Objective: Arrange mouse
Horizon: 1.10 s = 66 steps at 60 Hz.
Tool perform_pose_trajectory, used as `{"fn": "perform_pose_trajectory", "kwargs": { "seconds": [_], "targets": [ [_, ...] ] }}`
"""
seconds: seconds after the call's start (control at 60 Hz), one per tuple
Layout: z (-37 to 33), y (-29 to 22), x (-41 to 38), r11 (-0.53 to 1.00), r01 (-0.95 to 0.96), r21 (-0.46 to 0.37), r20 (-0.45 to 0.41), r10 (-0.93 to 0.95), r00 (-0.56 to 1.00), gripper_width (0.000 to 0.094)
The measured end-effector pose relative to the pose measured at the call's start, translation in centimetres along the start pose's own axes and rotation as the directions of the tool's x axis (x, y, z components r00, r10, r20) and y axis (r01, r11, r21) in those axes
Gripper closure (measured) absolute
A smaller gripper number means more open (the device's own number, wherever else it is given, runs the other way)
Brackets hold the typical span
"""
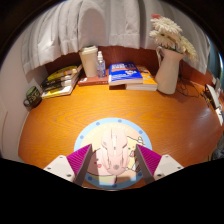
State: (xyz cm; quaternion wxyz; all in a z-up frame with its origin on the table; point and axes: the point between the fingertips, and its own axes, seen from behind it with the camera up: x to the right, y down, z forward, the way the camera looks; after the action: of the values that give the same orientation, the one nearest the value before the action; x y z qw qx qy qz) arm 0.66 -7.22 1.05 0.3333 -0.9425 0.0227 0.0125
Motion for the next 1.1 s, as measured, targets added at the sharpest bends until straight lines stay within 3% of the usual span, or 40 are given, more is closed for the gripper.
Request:
{"fn": "perform_pose_trajectory", "kwargs": {
  "seconds": [0.567,0.75,1.1],
  "targets": [
    [-25.8,-3.9,-0.5,0.962,0.022,0.274,0.063,-0.041,0.997,0.0080],
    [-29.4,-4.1,0.2,0.940,0.012,0.340,0.070,-0.038,0.997,0.0081],
    [-30.9,-2.7,0.5,0.940,0.014,0.340,0.073,-0.042,0.996,0.0082]
  ]
}}
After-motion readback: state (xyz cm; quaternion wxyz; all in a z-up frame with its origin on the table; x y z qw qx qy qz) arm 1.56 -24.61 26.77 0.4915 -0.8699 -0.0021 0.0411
